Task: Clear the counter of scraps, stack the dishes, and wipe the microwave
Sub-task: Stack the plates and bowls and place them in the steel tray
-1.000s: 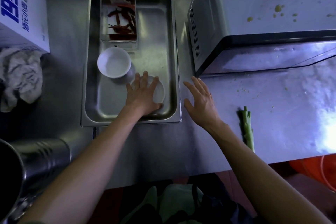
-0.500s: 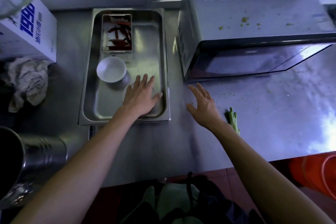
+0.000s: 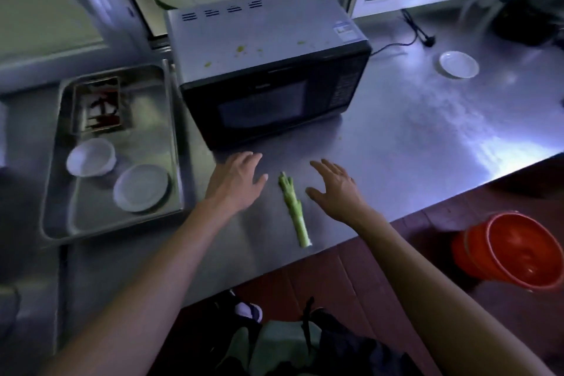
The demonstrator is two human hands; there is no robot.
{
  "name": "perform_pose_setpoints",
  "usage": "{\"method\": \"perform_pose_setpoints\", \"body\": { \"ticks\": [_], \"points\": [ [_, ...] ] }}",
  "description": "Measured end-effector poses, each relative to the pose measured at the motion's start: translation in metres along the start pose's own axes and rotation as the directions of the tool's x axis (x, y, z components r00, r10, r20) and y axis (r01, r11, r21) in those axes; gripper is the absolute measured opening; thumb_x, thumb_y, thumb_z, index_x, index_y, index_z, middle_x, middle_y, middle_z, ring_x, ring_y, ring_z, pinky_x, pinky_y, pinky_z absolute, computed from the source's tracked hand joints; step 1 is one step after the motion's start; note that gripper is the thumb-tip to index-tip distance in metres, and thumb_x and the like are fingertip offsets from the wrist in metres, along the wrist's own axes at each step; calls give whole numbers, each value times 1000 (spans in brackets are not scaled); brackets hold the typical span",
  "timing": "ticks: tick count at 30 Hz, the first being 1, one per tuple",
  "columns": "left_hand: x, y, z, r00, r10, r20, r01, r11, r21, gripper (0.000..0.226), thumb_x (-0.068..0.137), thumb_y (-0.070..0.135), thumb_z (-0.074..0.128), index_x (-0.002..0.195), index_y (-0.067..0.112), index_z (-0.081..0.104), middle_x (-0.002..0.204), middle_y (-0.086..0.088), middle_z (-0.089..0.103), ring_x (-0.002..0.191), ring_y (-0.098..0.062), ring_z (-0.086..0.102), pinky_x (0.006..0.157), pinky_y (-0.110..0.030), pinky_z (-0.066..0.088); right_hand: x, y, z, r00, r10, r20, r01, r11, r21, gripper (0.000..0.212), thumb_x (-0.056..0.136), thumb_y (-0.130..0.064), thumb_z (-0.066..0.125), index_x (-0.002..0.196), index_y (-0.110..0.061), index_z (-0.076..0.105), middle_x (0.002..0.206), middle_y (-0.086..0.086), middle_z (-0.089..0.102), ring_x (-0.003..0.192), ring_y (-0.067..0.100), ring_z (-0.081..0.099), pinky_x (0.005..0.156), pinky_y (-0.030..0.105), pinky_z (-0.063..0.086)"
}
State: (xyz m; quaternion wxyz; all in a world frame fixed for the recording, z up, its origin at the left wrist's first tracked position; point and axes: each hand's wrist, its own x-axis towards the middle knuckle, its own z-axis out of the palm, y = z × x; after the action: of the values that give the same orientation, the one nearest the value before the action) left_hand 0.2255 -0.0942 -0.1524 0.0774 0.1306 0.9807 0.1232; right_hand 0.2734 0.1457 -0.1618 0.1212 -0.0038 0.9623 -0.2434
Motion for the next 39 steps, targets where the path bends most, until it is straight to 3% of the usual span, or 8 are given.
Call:
{"method": "perform_pose_setpoints", "body": {
  "ticks": [8, 18, 25, 29, 39],
  "points": [
    [21, 167, 25, 965, 249, 86, -253, 967, 36, 57, 97, 46, 51, 148, 23, 42, 152, 1, 43, 140, -19, 37, 109, -34, 34, -79, 121, -68, 968, 209, -141, -200, 977, 71, 70, 95, -43, 58, 155, -26, 27, 163, 6, 23, 149, 27, 22, 116, 49, 27],
    [42, 304, 72, 841, 479, 250, -505, 862, 47, 56, 97, 50, 45, 148, 27, 40, 152, 3, 44, 137, -19, 41, 110, -40, 37, -161, 225, -93, 850, 485, -204, -454, 872, 180, 72, 90, -42, 63, 153, -26, 32, 159, 6, 30, 147, 29, 25, 114, 50, 32],
    [95, 362, 108, 795, 534, 289, -559, 829, 6, 56, 97, 50, 44, 148, 27, 41, 152, 4, 44, 137, -20, 41, 109, -39, 37, -146, 279, -112, 832, 532, -158, -508, 845, 168, 72, 92, -41, 62, 155, -27, 29, 164, 7, 22, 151, 27, 19, 117, 48, 29],
    [144, 384, 124, 799, 523, 298, -536, 843, -42, 55, 97, 48, 45, 147, 26, 41, 151, 4, 45, 136, -20, 43, 107, -40, 39, -106, 311, -138, 850, 501, -163, -493, 866, 88, 69, 92, -39, 63, 153, -24, 34, 157, 7, 33, 146, 28, 26, 113, 46, 33],
    [240, 410, 126, 837, 473, 275, -474, 878, -70, 55, 98, 47, 46, 147, 23, 42, 152, 3, 43, 144, -21, 30, 110, -42, 34, -9, 360, -191, 889, 454, -68, -454, 891, 2, 71, 93, -44, 61, 154, -27, 28, 163, 6, 23, 150, 26, 18, 117, 48, 27]
  ]
}}
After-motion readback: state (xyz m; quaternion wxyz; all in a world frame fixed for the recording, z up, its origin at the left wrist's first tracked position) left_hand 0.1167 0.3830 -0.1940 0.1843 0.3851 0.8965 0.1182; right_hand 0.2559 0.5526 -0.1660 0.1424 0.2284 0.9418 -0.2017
